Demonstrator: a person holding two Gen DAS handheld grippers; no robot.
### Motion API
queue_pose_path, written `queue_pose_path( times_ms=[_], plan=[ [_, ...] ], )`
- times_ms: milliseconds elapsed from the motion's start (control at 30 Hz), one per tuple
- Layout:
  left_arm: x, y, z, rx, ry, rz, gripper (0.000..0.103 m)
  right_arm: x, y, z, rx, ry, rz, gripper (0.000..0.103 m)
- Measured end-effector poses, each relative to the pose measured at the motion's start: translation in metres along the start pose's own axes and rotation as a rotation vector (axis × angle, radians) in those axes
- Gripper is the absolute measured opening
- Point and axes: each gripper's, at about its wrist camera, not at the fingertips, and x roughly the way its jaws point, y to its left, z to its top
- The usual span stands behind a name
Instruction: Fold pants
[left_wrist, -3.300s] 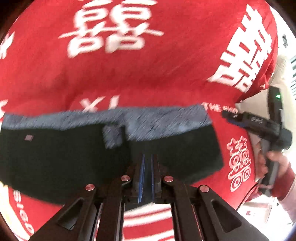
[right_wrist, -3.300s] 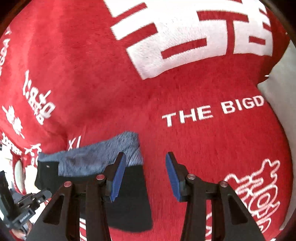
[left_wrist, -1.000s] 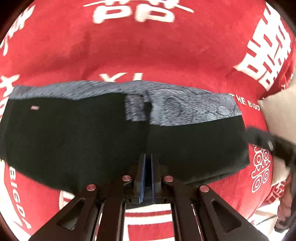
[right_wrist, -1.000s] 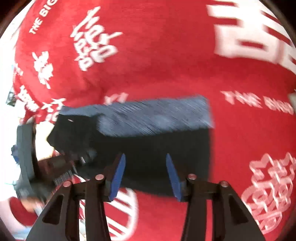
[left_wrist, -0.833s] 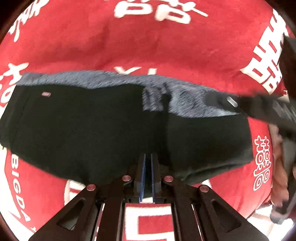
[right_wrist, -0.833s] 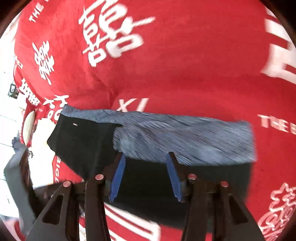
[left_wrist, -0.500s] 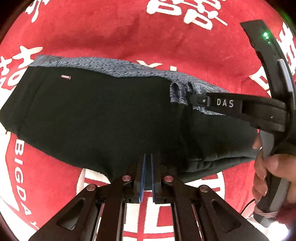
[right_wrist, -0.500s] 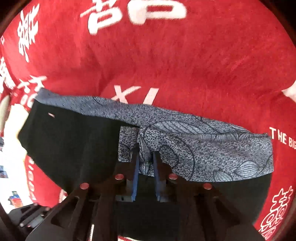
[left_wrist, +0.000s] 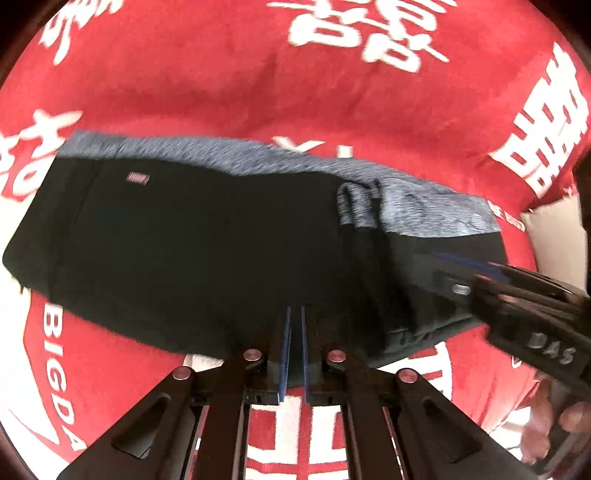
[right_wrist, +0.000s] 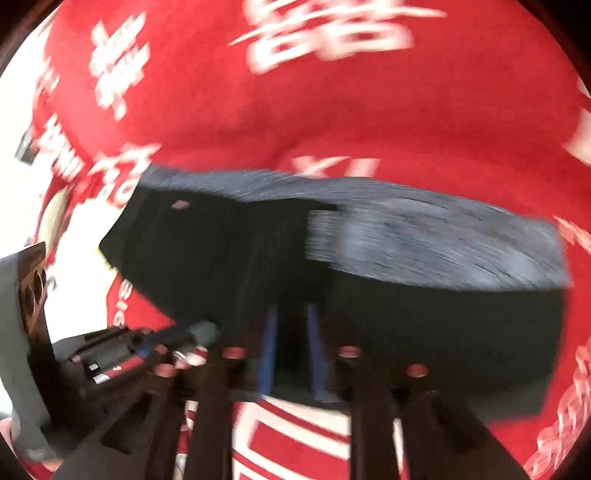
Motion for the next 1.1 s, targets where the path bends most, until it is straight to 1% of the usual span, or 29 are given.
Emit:
queue_pose_path(
  times_ms=[33, 67, 100, 167, 233, 300, 333, 400, 467, 500, 533, 567, 667, 767, 900, 1033, 1067, 1100],
  plan=[
    [-0.001, -0.005, 0.003, 0.017, -0.003, -0.007, 0.006, -0.011, -0.012, -0.005, 0.035, -0.023, -0.051, 0.046],
    [-0.002, -0.010, 0.007, 0.029, -0.006, -0.014, 0.006, -0.023, -0.025, -0.010, 0.066, -0.048, -0.112, 0.046],
    [-0.003, -0.015, 0.011, 0.041, -0.010, -0.021, 0.006, -0.030, -0.033, -0.012, 0.082, -0.061, -0.153, 0.046],
    [-0.004, -0.033, 0.020, 0.075, -0.019, -0.057, 0.006, -0.041, -0.057, -0.015, 0.123, -0.068, -0.237, 0.046],
    [-0.002, -0.054, 0.031, 0.106, -0.031, -0.100, 0.006, -0.046, -0.076, -0.017, 0.167, -0.062, -0.283, 0.046],
    [0.006, -0.076, 0.040, 0.125, -0.031, -0.132, 0.006, -0.051, -0.096, -0.019, 0.206, -0.071, -0.297, 0.046],
    [0.018, -0.091, 0.045, 0.142, -0.014, -0.145, 0.006, -0.052, -0.104, -0.019, 0.220, -0.072, -0.298, 0.046],
    [0.042, -0.105, 0.046, 0.156, 0.027, -0.111, 0.006, -0.048, -0.119, -0.020, 0.237, -0.063, -0.281, 0.046],
    [0.065, -0.104, 0.040, 0.141, 0.078, -0.064, 0.006, -0.039, -0.126, -0.015, 0.228, -0.034, -0.267, 0.046],
    [0.072, -0.099, 0.036, 0.120, 0.088, -0.067, 0.006, -0.034, -0.129, -0.017, 0.224, -0.019, -0.259, 0.046],
    [0.069, -0.096, 0.034, 0.107, 0.059, -0.083, 0.006, -0.030, -0.131, -0.020, 0.221, -0.015, -0.249, 0.047],
    [0.067, -0.096, 0.034, 0.108, 0.056, -0.079, 0.006, -0.029, -0.132, -0.022, 0.212, -0.021, -0.243, 0.049],
    [0.068, -0.099, 0.035, 0.118, 0.068, -0.053, 0.006, -0.027, -0.128, -0.027, 0.198, -0.039, -0.201, 0.061],
    [0.069, -0.104, 0.035, 0.128, 0.081, -0.014, 0.006, -0.026, -0.125, -0.023, 0.173, -0.018, -0.186, 0.066],
    [0.068, -0.105, 0.034, 0.110, 0.082, 0.012, 0.006, -0.023, -0.128, -0.020, 0.170, -0.006, -0.147, 0.067],
    [0.069, -0.115, 0.037, 0.101, 0.077, 0.036, 0.006, -0.032, -0.131, -0.021, 0.165, -0.011, -0.115, 0.067],
    [0.070, -0.115, 0.037, 0.101, 0.076, 0.039, 0.029, -0.036, -0.130, -0.021, 0.162, -0.013, -0.112, 0.067],
    [0.068, -0.116, 0.036, 0.100, 0.076, 0.026, 0.051, -0.039, -0.130, -0.021, 0.158, -0.016, -0.112, 0.067]
  ],
)
